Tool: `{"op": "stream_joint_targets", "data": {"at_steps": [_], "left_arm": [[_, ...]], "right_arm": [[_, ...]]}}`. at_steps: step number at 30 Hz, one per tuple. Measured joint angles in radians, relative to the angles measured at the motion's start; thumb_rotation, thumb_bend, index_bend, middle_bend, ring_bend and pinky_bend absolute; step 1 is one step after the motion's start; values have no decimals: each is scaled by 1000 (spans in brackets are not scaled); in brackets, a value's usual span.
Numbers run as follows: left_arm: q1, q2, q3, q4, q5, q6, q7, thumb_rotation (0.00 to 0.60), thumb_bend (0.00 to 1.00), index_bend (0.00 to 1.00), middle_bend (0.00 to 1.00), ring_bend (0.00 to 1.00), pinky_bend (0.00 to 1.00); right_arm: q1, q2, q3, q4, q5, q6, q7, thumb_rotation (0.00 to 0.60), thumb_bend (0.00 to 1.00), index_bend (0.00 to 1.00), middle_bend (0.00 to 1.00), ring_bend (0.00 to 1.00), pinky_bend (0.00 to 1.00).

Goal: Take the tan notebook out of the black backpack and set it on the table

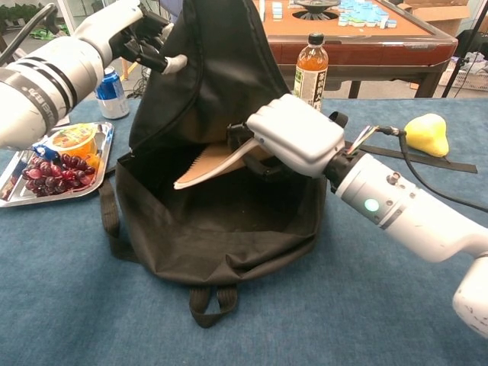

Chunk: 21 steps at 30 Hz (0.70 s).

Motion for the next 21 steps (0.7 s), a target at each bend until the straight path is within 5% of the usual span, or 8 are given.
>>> {"op": "stream_joint_targets", "data": {"at_steps": [21], "left_arm": [[17, 61, -6, -92, -72, -4, 50, 600, 347, 749, 423, 305, 190]], "right_arm": [[-90, 426, -15, -750, -79, 100, -125, 600, 788, 916, 634, 558, 634]]}}
